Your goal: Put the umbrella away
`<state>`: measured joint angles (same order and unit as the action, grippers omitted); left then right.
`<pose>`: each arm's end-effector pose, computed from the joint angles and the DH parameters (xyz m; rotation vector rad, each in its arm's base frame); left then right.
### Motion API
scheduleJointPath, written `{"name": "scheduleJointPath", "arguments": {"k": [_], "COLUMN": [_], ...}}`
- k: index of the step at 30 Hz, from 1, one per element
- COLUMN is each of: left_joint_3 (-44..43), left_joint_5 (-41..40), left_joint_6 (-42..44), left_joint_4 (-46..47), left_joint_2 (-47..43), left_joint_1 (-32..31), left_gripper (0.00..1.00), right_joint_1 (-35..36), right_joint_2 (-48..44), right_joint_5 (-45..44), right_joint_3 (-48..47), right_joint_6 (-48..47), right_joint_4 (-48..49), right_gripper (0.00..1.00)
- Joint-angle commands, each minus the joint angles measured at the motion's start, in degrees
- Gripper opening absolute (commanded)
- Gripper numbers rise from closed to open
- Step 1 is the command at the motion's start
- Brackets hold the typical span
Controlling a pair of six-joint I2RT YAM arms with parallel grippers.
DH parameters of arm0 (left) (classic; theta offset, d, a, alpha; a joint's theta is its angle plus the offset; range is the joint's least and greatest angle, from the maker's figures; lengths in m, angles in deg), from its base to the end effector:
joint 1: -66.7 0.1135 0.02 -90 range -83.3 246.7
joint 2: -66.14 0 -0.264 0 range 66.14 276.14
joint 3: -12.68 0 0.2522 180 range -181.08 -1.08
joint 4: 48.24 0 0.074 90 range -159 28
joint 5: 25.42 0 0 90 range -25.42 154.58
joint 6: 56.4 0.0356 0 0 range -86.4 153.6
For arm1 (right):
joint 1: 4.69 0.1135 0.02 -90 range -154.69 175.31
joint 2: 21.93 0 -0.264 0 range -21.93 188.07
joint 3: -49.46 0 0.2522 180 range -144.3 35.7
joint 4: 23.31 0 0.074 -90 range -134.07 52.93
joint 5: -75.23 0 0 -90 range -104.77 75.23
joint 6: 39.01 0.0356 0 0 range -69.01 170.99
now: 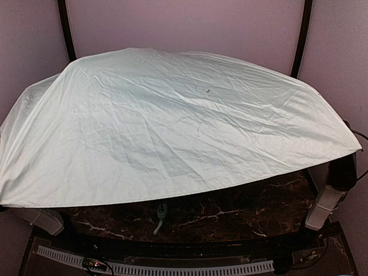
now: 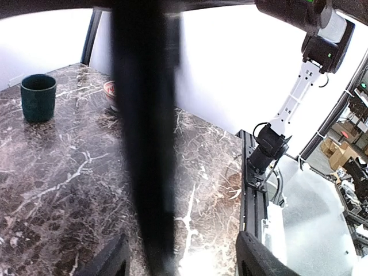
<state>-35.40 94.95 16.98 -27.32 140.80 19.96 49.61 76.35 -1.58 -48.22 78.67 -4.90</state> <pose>0.1787 -0.2162 0.2449 0.8796 1.5953 -1.2501 0.2348 0.3407 0.4053 -0.5301 1.2912 1.3605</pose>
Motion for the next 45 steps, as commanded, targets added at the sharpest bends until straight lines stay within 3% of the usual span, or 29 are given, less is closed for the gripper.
{"name": "scheduleJointPath", "arguments": {"k": [1, 3, 7, 14, 18, 20, 25, 26, 30, 37, 40, 45], "left_joint_3": [1.2, 1.7, 1.7, 1.8, 1.1, 1.2, 0.1, -0.2, -0.3, -1.6, -1.8, -1.8], "left_joint_5": [-1.6, -2.1, -2.4, -2.3, -2.1, -1.9, -0.9, -0.2, 1.7, 3.4, 2.8, 2.2], "left_joint_6": [1.4, 2.2, 2.5, 3.7, 3.3, 3.3, 1.6, 0.8, -2.3, -4.2, -3.9, -3.4], "left_joint_4": [3.3, 4.2, 4.5, 6.3, 6.9, 7.5, 8.9, 9.9, 15.4, 19.0, 18.5, 18.0], "left_joint_2": [-0.5, -0.4, 0.2, 1.5, 3.0, 3.0, 2.7, 2.8, 3.6, 6.8, 6.7, 6.6], "left_joint_1": [-0.7, -0.8, -0.9, -1.6, -2.0, -2.3, -3.3, -3.5, -4.3, -4.9, -5.1, -5.1], "left_gripper": [0.64, 0.62, 0.44, 0.41, 0.10, 0.00, 0.00, 0.00, 0.00, 0.00, 0.00, 0.00], "right_joint_1": [-0.8, -1.1, -1.6, -2.9, -3.1, -3.6, -4.8, -5.0, -6.0, -7.9, -7.9, -7.9], "right_joint_2": [-3.7, -3.9, -4.2, -4.5, -4.6, -5.3, -6.5, -6.5, -8.3, -5.3, -2.9, -1.0], "right_joint_5": [-5.5, -6.1, -6.3, -4.7, -4.3, -4.3, -3.7, -3.5, -2.0, -0.5, 1.2, 1.5], "right_joint_3": [-5.2, -6.5, -8.7, -9.9, -10.2, -9.6, -5.9, -4.9, -0.2, 3.1, 0.5, -1.0], "right_joint_6": [-3.6, -3.6, -4.8, -3.6, -3.3, -3.3, -1.1, -1.1, 1.6, 7.4, 8.3, 9.2], "right_joint_4": [0.1, -1.1, -5.3, -6.3, -7.0, -7.1, -4.4, -3.6, 2.4, 15.9, 16.3, 15.4], "right_gripper": [0.00, 0.00, 0.00, 0.00, 0.00, 0.00, 0.00, 0.03, 0.37, 0.56, 0.62, 0.62]}}
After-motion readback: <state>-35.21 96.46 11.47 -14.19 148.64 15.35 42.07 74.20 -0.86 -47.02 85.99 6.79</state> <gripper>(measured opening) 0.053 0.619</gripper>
